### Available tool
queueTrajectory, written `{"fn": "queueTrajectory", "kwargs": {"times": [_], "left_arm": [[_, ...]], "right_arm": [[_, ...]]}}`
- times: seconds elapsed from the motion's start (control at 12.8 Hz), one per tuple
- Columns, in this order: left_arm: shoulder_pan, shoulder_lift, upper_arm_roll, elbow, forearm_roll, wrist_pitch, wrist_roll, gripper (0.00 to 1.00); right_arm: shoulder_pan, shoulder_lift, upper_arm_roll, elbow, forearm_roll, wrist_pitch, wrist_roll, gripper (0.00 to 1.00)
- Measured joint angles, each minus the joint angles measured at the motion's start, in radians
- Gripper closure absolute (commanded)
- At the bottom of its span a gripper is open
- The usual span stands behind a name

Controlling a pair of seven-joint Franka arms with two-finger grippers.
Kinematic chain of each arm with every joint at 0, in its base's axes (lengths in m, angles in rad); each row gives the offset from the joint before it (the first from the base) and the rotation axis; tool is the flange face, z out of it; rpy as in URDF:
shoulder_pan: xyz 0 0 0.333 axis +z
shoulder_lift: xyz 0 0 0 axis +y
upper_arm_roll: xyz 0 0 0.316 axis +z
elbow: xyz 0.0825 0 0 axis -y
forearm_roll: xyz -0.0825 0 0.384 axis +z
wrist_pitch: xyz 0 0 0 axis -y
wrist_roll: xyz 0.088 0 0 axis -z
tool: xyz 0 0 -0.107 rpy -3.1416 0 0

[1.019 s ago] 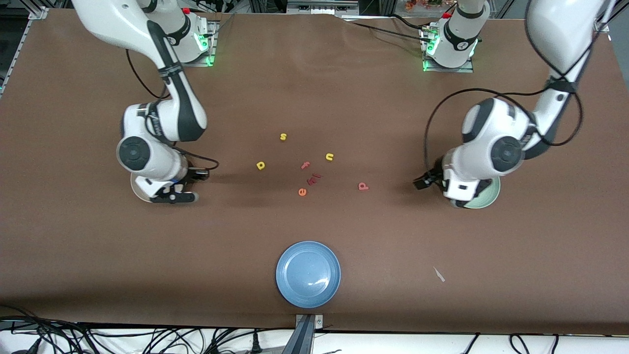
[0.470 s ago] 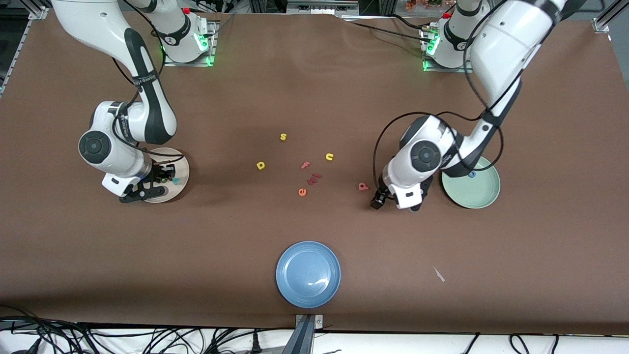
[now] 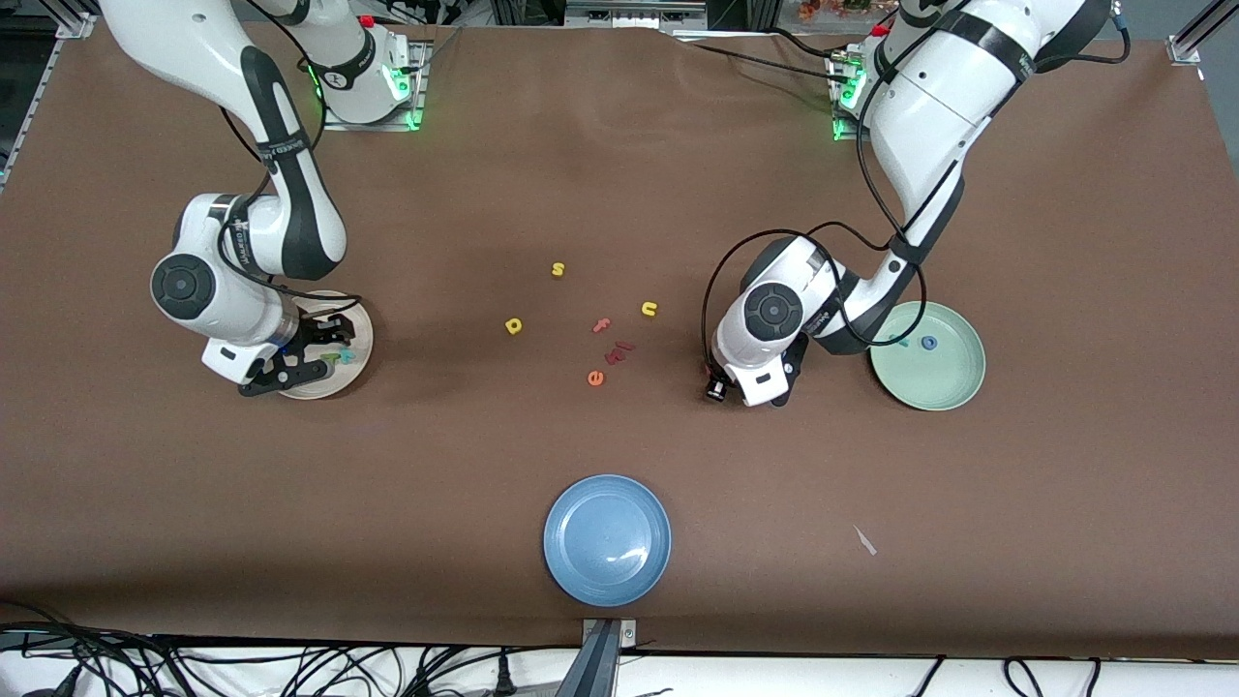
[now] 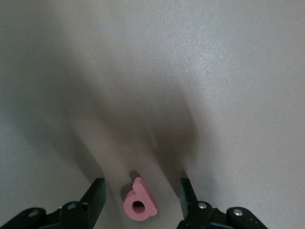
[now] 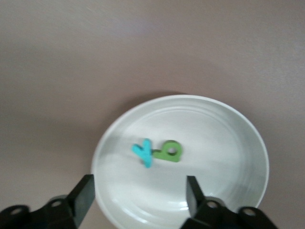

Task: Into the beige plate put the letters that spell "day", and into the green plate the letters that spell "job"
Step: 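Drop the green b on the white plate while the left gripper grasps the pink letter, then drop the pink letter on the green plate while the right gripper grasps the yellow a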

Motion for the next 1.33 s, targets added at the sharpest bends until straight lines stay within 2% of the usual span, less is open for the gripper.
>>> {"fn": "queueTrajectory", "kwargs": {"times": [0.31,0.39,0.71,0.78,1.02,1.33], "left_arm": [[-0.003,0.001,0.0,0.006,0.0,-0.001,-0.012,0.51],[-0.005,0.001,0.001,0.007,0.0,-0.001,-0.014,0.55],[-0.01,0.001,0.003,0.012,0.0,-0.001,-0.016,0.85],[-0.011,0.001,0.003,0.013,0.0,-0.002,-0.016,0.92],[-0.01,0.001,0.004,0.015,0.001,-0.003,-0.005,0.99],[0.037,-0.035,0.008,0.066,0.001,-0.066,0.157,1.0]], "right_arm": [[0.011,-0.008,0.133,0.036,0.0,-0.021,0.154,0.0],[0.013,-0.006,0.161,0.036,0.0,-0.013,0.18,0.0],[0.017,0.01,0.24,0.036,0.0,0.04,0.22,0.0],[0.027,0.018,0.249,0.036,0.0,0.059,0.221,0.0],[0.087,0.052,0.255,0.036,0.0,0.118,0.255,0.0],[0.175,0.094,0.257,0.035,0.0,0.187,0.317,0.0]]}}
